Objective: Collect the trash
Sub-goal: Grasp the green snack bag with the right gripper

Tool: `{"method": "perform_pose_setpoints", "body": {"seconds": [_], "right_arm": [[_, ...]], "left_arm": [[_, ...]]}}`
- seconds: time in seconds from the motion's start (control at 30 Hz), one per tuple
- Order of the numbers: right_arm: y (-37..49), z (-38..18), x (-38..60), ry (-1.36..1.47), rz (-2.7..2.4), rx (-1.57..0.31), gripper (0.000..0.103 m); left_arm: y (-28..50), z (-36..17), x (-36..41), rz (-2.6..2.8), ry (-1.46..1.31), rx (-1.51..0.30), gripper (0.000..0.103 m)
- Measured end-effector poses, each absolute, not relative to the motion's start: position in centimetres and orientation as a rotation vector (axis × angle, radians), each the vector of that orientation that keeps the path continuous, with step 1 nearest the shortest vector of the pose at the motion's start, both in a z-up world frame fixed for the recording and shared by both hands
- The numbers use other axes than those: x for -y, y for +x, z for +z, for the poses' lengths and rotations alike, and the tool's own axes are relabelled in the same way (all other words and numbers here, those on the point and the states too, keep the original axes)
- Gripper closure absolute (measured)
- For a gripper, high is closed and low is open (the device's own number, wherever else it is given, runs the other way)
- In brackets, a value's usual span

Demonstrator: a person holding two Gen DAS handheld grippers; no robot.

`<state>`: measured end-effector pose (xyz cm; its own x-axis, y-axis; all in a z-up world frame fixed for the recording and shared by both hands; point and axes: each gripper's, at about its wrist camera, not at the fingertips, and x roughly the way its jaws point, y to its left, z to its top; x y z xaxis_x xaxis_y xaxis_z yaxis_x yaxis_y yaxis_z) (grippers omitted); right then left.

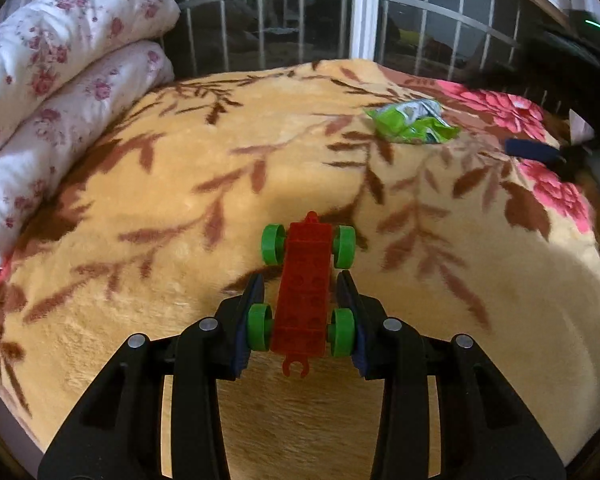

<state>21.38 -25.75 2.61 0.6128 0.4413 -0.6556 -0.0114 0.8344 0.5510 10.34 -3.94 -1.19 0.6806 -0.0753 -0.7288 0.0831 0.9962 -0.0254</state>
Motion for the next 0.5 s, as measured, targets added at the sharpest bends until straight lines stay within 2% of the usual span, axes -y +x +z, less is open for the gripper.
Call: {"method": "perform_pose_setpoints", "body": {"seconds": [0.13,0.37,0.4,0.43,0.5], "right_arm": [[27.5,-0.1,26.1,0.747,0.143,-0.993,0.015],[32.4,-3.4,24.5,0.824,-0.019,-1.057,0.014],[32.5,-3.4,24.1,0.799,-0.053,-1.043,0.023],[32.5,-3.2,23.5,0.728,-0.116,-1.035,0.052],[32.4,-2.9,23.0,0.640,-0.132,-1.025,0.063]], "left_arm": [[10.5,-1.6,3.5,-0.084,-0.007,-0.829,0.065],[11.2,-2.1,3.2,-0.087,-0.039,-0.841,0.065],[11.2,-2.2,3.1,-0.089,-0.045,-0.841,0.065],[11.3,-2.2,3.1,-0.091,-0.049,-0.841,0.065],[11.3,-2.4,3.1,-0.093,-0.051,-0.843,0.065]]}}
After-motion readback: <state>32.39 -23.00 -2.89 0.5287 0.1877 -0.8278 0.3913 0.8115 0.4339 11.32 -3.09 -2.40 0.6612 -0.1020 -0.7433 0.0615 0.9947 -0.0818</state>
